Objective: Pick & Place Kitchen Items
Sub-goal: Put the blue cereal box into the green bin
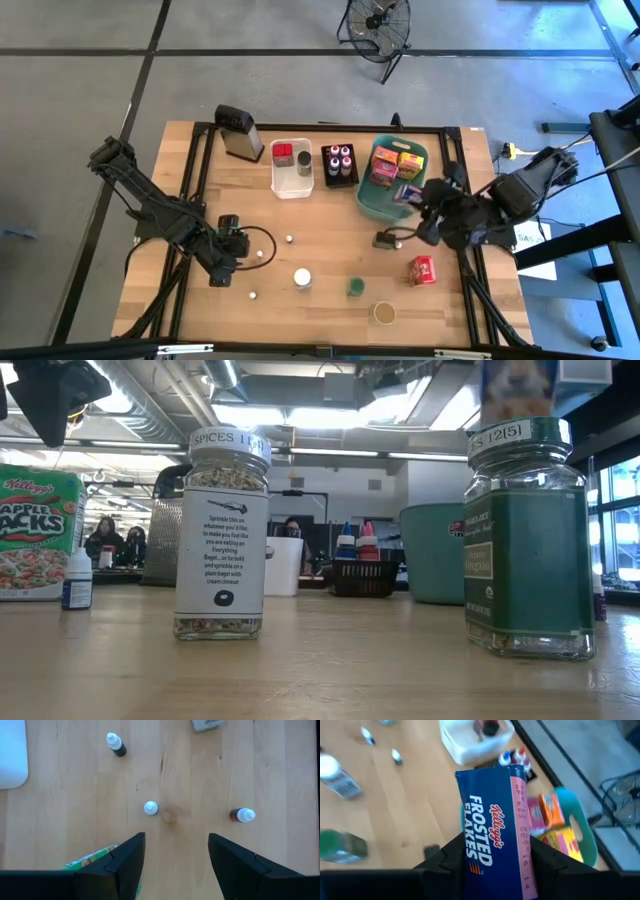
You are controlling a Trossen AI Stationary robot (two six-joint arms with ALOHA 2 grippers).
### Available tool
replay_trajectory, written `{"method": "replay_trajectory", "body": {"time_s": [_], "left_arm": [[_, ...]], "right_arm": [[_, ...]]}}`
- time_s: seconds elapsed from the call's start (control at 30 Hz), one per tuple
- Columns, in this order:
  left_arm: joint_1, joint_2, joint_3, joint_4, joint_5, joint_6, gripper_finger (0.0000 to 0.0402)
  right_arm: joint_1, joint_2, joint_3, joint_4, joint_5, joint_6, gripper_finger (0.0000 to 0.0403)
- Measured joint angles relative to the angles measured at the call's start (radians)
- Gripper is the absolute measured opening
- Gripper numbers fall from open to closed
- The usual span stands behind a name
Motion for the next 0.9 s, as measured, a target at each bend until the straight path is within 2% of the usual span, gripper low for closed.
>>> {"method": "replay_trajectory", "body": {"time_s": [0.2, 0.37, 0.5, 0.7, 0.9], "left_arm": [[0.004, 0.000, 0.000, 0.046, 0.000, -0.003, 0.0212], [0.004, 0.000, 0.000, 0.070, 0.026, -0.024, 0.0212], [0.004, 0.000, 0.000, 0.093, 0.031, -0.029, 0.0212], [0.025, 0.000, 0.000, 0.100, 0.034, -0.027, 0.0212], [0.060, 0.000, 0.000, 0.101, 0.034, -0.029, 0.0212]], "right_arm": [[-0.074, -0.214, -0.282, 0.112, -0.037, -0.005, 0.0145], [-0.152, -0.330, -0.420, 0.162, -0.041, -0.082, 0.0145], [-0.218, -0.374, -0.463, 0.175, -0.041, -0.150, 0.0145], [-0.321, -0.368, -0.474, 0.259, -0.045, -0.349, 0.0145], [-0.461, -0.337, -0.497, 0.318, -0.143, -0.483, 0.0145]]}}
